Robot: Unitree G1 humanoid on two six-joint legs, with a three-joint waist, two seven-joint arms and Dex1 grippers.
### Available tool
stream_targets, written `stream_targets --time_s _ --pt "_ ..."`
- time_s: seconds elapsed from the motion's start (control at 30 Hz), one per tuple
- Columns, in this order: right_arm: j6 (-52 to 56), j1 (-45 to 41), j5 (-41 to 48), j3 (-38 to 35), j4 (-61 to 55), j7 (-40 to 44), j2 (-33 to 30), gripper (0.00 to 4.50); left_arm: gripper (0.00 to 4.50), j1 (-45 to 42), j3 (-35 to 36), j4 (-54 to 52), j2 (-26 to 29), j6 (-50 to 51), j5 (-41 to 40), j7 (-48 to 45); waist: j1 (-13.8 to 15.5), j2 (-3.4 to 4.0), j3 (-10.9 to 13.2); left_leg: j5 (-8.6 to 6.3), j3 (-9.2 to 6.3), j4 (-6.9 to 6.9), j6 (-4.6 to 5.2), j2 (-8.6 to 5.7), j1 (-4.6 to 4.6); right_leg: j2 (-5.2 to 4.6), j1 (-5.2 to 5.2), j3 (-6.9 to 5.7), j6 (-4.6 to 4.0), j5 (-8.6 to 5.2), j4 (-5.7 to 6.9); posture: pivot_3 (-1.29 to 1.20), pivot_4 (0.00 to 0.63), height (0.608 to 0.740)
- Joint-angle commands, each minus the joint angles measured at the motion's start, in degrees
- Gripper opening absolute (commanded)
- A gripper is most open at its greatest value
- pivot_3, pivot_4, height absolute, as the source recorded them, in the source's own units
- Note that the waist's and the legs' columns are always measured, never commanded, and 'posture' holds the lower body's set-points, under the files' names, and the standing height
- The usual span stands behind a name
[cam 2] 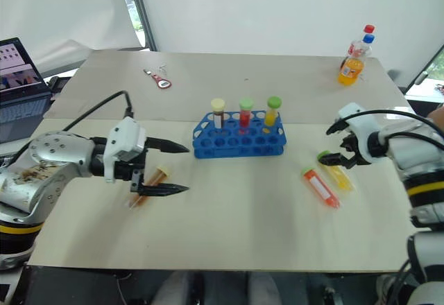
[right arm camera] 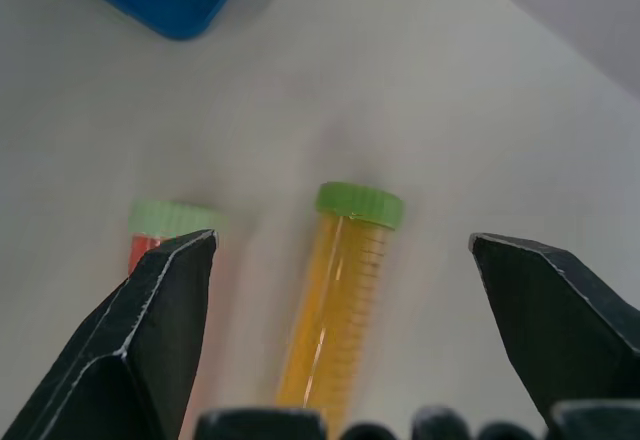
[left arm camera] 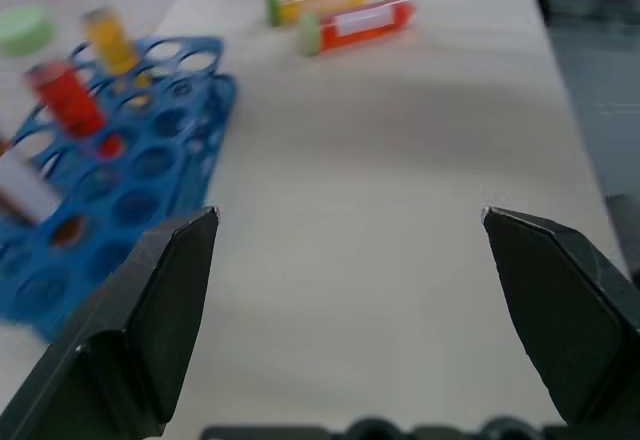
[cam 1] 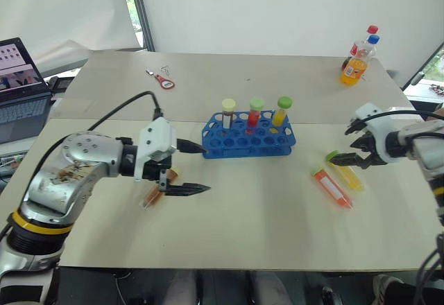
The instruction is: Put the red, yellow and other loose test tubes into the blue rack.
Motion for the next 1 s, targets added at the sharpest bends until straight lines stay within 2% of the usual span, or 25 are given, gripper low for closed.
stream_targets --time_s 0.03,0.17,0.27,0.5,0.53,0.67,0.8,0.87,0.93,1.0 --pt "-3.2 -4.7 -4.9 2.9 8.9 2.4 0.8 4.47 4.50 -2.0 -1.2 -1.3 -1.5 -2.1 0.3 -1.0 0.0 0.01 0.0 0.00 -0.01 -0.02 0.00 0.00 -0.04 0.00 -0.05 -0.01 0.00 0.00 0.00 0.00 0.150 0.740" --pt "-7.4 -7.6 -8.6 5.6 17.3 4.6 3.3 4.47 4.50 -2.6 -2.8 -0.9 -3.4 -3.8 1.6 -1.1 -0.1 0.01 0.0 -0.01 -0.01 -0.02 0.02 0.01 -0.07 0.00 -0.05 -0.03 0.00 0.00 -0.08 0.00 0.150 0.740" --pt "-7.6 -9.0 -9.3 5.2 20.5 6.3 4.8 3.68 4.50 -2.4 -3.1 -1.2 -4.0 -4.1 1.9 -1.3 -0.2 0.01 0.0 -0.01 -0.02 -0.02 0.01 0.02 -0.05 0.00 -0.05 -0.03 0.00 0.00 -0.05 0.00 0.150 0.740" --pt "-7.3 -10.2 -10.4 4.5 23.3 7.9 6.2 1.23 4.50 -2.4 -3.6 -0.1 -4.6 -5.3 2.6 -1.5 -0.1 0.01 0.0 0.00 -0.03 0.02 0.01 0.02 0.01 0.00 0.02 -0.03 0.00 0.00 0.01 0.00 0.150 0.740" --pt "-6.9 -10.1 -10.2 4.0 22.7 8.3 6.0 1.04 4.50 -2.5 -3.7 0.4 -4.7 -5.5 2.7 -1.7 -0.1 0.01 0.0 0.00 -0.04 0.02 0.01 0.02 0.02 0.01 0.03 -0.04 0.00 0.00 0.01 0.00 0.150 0.740" --pt "-5.4 -9.8 -7.8 -0.8 14.9 8.9 3.2 0.99 4.50 -1.8 -2.2 1.8 -4.8 -5.8 2.8 -1.0 -0.2 0.06 0.0 0.00 -0.05 0.01 0.01 0.02 0.02 0.00 0.03 -0.04 0.00 0.00 0.02 0.00 0.150 0.740" --pt "2.1 -4.4 0.2 -11.0 -6.6 9.2 0.6 0.99 4.50 -0.3 0.4 4.2 -4.8 -5.9 2.9 1.5 -0.1 0.16 0.0 -0.01 -0.13 -0.05 0.01 0.03 -0.02 0.01 -0.08 -0.07 0.00 0.00 0.07 0.00 0.150 0.740" --pt "3.9 1.1 5.6 -19.4 -18.8 6.0 3.2 0.99 4.50 0.5 1.4 5.0 -5.2 -6.2 3.3 2.9 -0.1 0.14 0.0 -0.01 -0.22 -0.07 0.02 0.09 -0.03 0.05 -0.07 -0.12 -0.01 0.00 0.08 0.00 0.150 0.740" --pt "3.1 6.8 11.6 -30.1 -29.4 -1.1 12.1 0.99 4.50 0.9 2.6 5.7 -6.8 -6.6 3.0 4.8 -0.2 0.02 0.0 -0.02 -0.32 -0.07 0.03 0.13 -0.01 0.08 0.00 -0.17 -0.01 0.00 0.08 0.00 0.150 0.740" --pt "0.7 11.1 13.0 -33.3 -36.2 -7.2 18.5 0.99 4.50 1.1 3.3 6.3 -7.8 -7.7 3.1 5.8 -0.1 0.02 0.0 -0.01 -0.49 -0.04 0.02 0.15 0.02 0.10 0.11 -0.20 -0.02 0.00 0.08 0.00 0.150 0.740"
